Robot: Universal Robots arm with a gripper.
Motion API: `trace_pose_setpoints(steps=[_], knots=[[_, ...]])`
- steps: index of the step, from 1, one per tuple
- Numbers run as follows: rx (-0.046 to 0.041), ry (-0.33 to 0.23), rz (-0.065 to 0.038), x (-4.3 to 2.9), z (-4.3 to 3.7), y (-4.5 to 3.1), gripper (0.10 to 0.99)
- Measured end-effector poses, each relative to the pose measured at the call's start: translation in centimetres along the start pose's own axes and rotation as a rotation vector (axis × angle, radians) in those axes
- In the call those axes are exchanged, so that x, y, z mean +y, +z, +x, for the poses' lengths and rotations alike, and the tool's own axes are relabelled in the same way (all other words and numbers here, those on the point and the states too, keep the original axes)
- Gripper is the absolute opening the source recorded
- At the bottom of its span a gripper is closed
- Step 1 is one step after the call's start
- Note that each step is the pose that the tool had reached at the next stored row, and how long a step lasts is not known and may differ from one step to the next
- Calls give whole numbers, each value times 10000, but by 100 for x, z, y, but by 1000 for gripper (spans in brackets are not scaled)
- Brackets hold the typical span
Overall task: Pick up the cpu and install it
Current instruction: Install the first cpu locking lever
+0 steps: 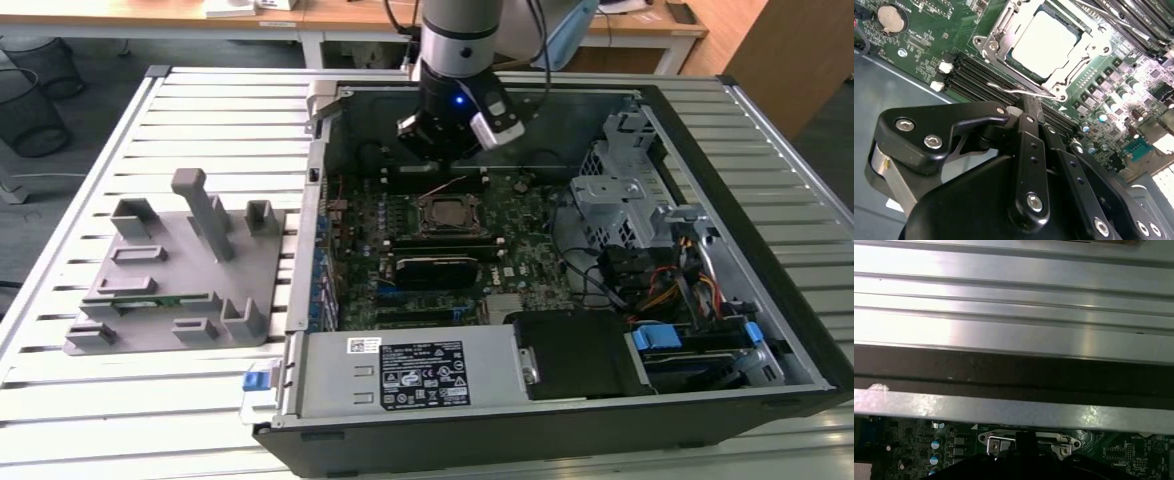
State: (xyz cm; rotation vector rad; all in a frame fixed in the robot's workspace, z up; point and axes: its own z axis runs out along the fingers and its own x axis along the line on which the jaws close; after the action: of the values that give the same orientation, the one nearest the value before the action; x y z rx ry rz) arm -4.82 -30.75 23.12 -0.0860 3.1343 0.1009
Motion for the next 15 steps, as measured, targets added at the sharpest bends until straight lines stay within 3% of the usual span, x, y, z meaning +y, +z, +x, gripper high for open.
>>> trace_pose_setpoints(steps=[3,15], knots=[[1,37,41,8,-20,4,106],[-1,61,38,9,-63,50,106]])
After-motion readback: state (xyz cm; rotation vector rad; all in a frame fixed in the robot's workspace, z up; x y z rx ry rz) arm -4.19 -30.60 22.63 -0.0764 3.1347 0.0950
